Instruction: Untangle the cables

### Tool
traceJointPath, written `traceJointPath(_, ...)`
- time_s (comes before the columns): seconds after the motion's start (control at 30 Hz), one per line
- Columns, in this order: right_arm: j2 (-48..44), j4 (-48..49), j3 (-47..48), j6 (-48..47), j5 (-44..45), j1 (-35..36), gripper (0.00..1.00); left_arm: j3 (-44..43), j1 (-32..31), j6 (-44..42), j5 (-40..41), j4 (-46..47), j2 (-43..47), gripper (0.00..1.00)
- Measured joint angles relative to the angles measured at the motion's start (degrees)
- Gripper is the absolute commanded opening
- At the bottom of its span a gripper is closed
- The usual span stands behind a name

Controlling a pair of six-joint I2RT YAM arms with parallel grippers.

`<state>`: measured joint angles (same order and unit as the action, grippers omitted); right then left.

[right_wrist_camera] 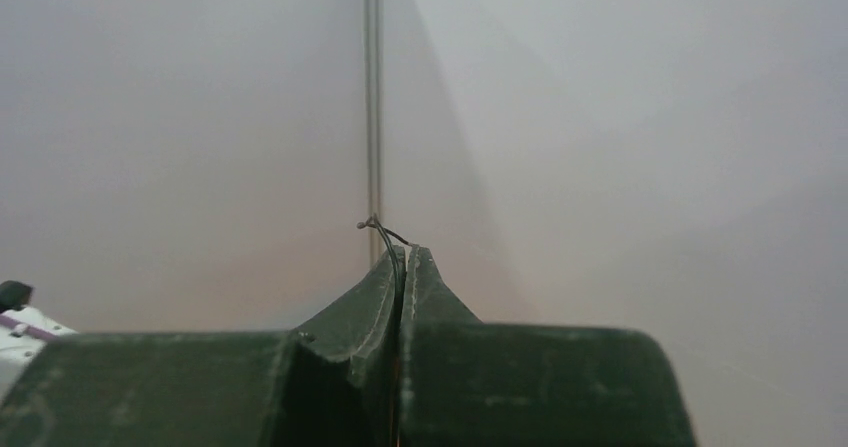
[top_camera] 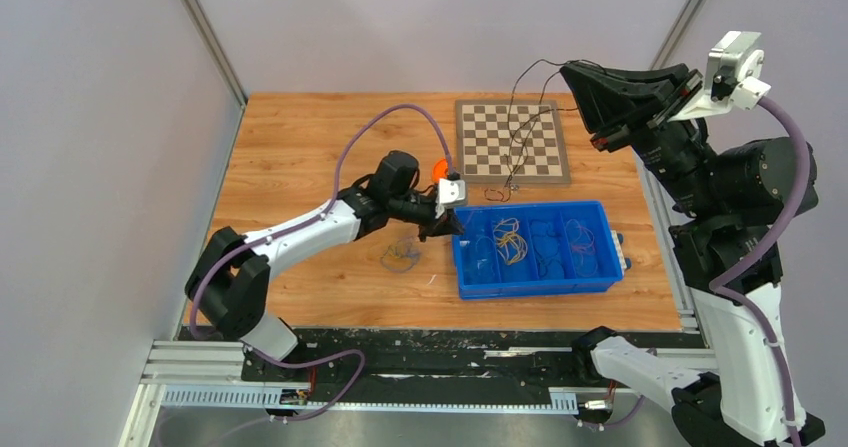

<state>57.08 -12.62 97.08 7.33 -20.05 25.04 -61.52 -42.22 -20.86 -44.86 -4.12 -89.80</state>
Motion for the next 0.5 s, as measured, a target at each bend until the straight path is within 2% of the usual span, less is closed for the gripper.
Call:
traceJointPath(0.07, -0.20, -1.33, 0.31, -1.42, 3.04, 0.00, 0.00, 0.87, 1.57, -0.04, 0.81, -2.32, 1.73, 0.00)
traceJointPath(0.13, -0.28, -2.64, 0.96, -3.41, 6.69, 0.00, 0.00, 3.39, 6.27, -0.28, 1.64, -5.33, 5.31, 0.00)
traceJointPath(0.23, -0.70, -4.83, 1.53, -7.10, 11.89, 0.00, 0.00, 8.17, 19.71, -3.76, 5.29, -11.26, 12.46, 0.00)
traceJointPath(0.3, -1.05, -6.38, 1.55, -8.66, 14.16, 0.00, 0.00, 8.92, 28.06, -5.77, 6.86, -13.14, 13.88, 0.00)
traceJointPath(0.37, -1.51, -8.61, 1.55, -9.92, 16.11, 0.00, 0.00, 9.11, 34.60, -8.63, 8.63, -15.58, 14.47, 0.00)
traceJointPath(0.5, -2.75, -12.59, 0.68, -11.56, 20.28, 0.00, 0.00, 9.05, 43.45, -13.16, 10.69, -19.58, 13.09, 0.00)
